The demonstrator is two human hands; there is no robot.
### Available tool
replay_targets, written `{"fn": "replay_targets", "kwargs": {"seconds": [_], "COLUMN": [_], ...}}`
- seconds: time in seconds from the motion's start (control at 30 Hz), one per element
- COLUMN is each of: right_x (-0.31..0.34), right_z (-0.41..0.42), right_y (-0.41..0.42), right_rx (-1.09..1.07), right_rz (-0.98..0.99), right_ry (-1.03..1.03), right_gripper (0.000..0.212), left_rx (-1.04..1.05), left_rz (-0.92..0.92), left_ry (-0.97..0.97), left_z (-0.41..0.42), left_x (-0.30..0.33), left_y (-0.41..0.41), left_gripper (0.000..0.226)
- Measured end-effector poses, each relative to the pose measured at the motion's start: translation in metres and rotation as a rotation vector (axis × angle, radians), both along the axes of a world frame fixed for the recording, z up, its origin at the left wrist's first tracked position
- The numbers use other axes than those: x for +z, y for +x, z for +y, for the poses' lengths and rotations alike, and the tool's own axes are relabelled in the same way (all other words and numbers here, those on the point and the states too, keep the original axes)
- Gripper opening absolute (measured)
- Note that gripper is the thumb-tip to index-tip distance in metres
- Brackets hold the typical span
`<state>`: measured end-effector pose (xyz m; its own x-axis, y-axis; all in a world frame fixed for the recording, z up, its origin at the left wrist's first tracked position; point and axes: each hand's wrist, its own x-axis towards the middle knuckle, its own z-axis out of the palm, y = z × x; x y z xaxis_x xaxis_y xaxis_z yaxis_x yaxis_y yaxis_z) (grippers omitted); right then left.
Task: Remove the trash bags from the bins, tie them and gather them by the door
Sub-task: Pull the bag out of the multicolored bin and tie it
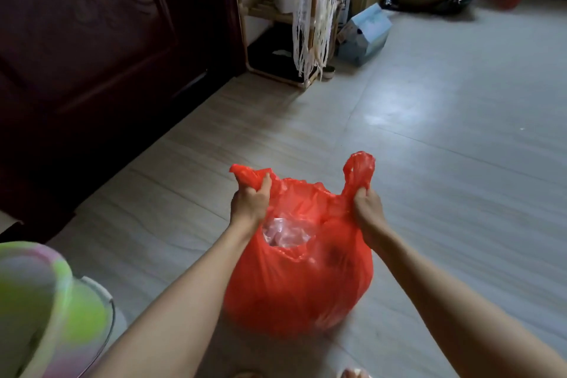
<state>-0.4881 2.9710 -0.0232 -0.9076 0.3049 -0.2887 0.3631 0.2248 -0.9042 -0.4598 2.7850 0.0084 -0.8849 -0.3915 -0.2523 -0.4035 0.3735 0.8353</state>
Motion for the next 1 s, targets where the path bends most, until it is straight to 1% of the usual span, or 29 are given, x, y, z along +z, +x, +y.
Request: {"fn": "replay_targets", "kwargs": {"seconds": [0.03, 0.07, 0.1, 0.13, 0.17, 0.2, 0.23, 0.27, 0.3, 0.33, 0.37, 0.4, 0.43, 0.47, 0.5, 0.57, 0.63, 0.67, 0.7, 0.77, 0.8, 0.83, 0.87, 0.9, 0.93, 0.97, 1.0], "right_x": [0.003, 0.005, 0.005, 0.002, -0.002, -0.005, -0.012, -0.016, -0.022, -0.029, -0.034, -0.035, -0.037, -0.036, -0.034, -0.029, -0.025, -0.025, -0.024, -0.024, -0.026, -0.027, -0.029, -0.032, -0.036, -0.039, -0.041], "right_z": [-0.005, -0.011, -0.015, -0.019, -0.023, -0.023, -0.021, -0.016, -0.009, -0.001, 0.007, 0.014, 0.020, 0.023, 0.026, 0.027, 0.023, 0.020, 0.016, 0.008, 0.006, 0.005, 0.005, 0.006, 0.008, 0.009, 0.010], "right_y": [-0.008, -0.014, -0.017, -0.019, -0.018, -0.014, -0.012, -0.011, -0.008, -0.006, -0.005, -0.003, -0.003, -0.004, -0.006, -0.012, -0.017, -0.018, -0.021, -0.024, -0.026, -0.029, -0.031, -0.032, -0.032, -0.032, -0.032], "right_rx": [-0.009, -0.019, -0.024, -0.016, 0.013, 0.078, 0.153, 0.219, 0.290, 0.359, 0.401, 0.386, 0.329, 0.249, 0.167, 0.041, -0.020, -0.032, -0.046, -0.107, -0.152, -0.199, -0.248, -0.300, -0.350, -0.386, -0.415], "right_rz": [-0.005, -0.009, -0.015, -0.041, -0.073, -0.111, -0.128, -0.129, -0.122, -0.108, -0.090, -0.059, -0.004, 0.064, 0.126, 0.204, 0.217, 0.205, 0.189, 0.152, 0.149, 0.145, 0.145, 0.130, 0.109, 0.072, 0.025], "right_ry": [-0.073, -0.213, -0.407, -0.585, -0.705, -0.735, -0.691, -0.569, -0.403, -0.226, -0.088, -0.005, 0.018, -0.007, -0.064, -0.181, -0.237, -0.272, -0.326, -0.458, -0.495, -0.503, -0.506, -0.513, -0.535, -0.554, -0.568], "right_gripper": [0.035, 0.035, 0.033, 0.030, 0.027, 0.021, 0.015, 0.015, 0.017, 0.017, 0.017, 0.017, 0.020, 0.022, 0.020, 0.017, 0.012, 0.009, 0.009, 0.010, 0.009, 0.008, 0.006, 0.006, 0.012, 0.018, 0.024], "left_rx": [0.005, 0.029, 0.062, 0.076, 0.047, -0.023, -0.105, -0.169, -0.187, -0.145, -0.065, 0.018, 0.079, 0.118, 0.145, 0.160, 0.156, 0.128, 0.064, -0.160, -0.293, -0.433, -0.559, -0.666, -0.738, -0.774, -0.797], "left_rz": [0.006, 0.026, 0.069, 0.106, 0.154, 0.158, 0.146, 0.128, 0.123, 0.122, 0.133, 0.136, 0.143, 0.135, 0.149, 0.166, 0.160, 0.161, 0.159, 0.104, 0.074, 0.045, 0.005, -0.044, -0.109, -0.164, -0.189], "left_ry": [0.061, 0.160, 0.289, 0.376, 0.417, 0.381, 0.320, 0.244, 0.188, 0.163, 0.144, 0.098, 0.033, -0.022, -0.060, -0.074, -0.018, 0.047, 0.153, 0.456, 0.554, 0.564, 0.469, 0.331, 0.174, 0.004, -0.144], "left_z": [0.003, 0.006, 0.010, 0.014, 0.016, 0.015, 0.013, 0.008, 0.001, -0.007, -0.015, -0.023, -0.030, -0.035, -0.039, -0.041, -0.040, -0.038, -0.038, -0.037, -0.038, -0.040, -0.043, -0.044, -0.044, -0.043, -0.043], "left_x": [0.004, 0.006, 0.007, 0.007, 0.002, -0.007, -0.020, -0.032, -0.047, -0.056, -0.062, -0.062, -0.064, -0.064, -0.066, -0.062, -0.052, -0.045, -0.040, -0.031, -0.031, -0.028, -0.026, -0.021, -0.019, -0.018, -0.017], "left_y": [-0.009, -0.017, -0.023, -0.027, -0.028, -0.029, -0.030, -0.029, -0.029, -0.029, -0.028, -0.027, -0.028, -0.028, -0.029, -0.030, -0.031, -0.030, -0.030, -0.026, -0.024, -0.022, -0.021, -0.020, -0.019, -0.016, -0.013], "left_gripper": [0.055, 0.059, 0.054, 0.046, 0.041, 0.042, 0.047, 0.053, 0.058, 0.058, 0.051, 0.041, 0.032, 0.026, 0.027, 0.039, 0.042, 0.042, 0.042, 0.044, 0.059, 0.081, 0.100, 0.115, 0.123, 0.121, 0.114]}}
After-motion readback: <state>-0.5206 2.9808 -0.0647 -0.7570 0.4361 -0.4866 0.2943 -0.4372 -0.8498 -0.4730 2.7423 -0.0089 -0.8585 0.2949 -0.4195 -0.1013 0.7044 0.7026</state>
